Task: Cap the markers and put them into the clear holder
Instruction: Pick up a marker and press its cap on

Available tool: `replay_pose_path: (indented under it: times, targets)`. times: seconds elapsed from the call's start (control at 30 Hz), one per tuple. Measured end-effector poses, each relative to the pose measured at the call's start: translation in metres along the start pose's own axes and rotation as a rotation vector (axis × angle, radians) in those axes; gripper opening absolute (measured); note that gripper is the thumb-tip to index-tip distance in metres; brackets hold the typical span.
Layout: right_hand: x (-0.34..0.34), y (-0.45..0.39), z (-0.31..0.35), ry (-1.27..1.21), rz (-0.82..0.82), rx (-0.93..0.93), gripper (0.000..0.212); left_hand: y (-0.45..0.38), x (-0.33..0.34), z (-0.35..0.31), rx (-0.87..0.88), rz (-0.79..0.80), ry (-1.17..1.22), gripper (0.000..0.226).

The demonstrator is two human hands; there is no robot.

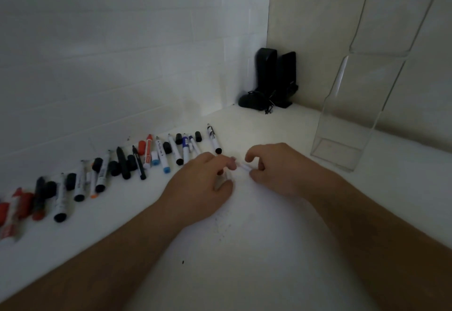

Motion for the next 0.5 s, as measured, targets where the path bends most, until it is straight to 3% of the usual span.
replay_pose_path:
  times: [0.27, 0.5]
  targets:
    - [-0.012, 0.0, -0.017, 0.262, 0.047, 0.162, 0.016, -0.009, -0.001, 0.013, -0.075, 0.035, -0.009, 0.023]
    - [-0.018, 0.004, -0.023, 0.213, 0.017, 0.216, 0.018, -0.009, -0.001, 0.02, -0.109, 0.007, -0.015, 0.01]
Point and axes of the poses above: each hand's wrist, its own y-axis away from the middle knuckle, its own x-axis out of the palm, z = x × y, the point moved 9 cm from there along -y, towards the middle knuckle, and after that the axes turned 3 degrees about -z, right-handed, at the moved point
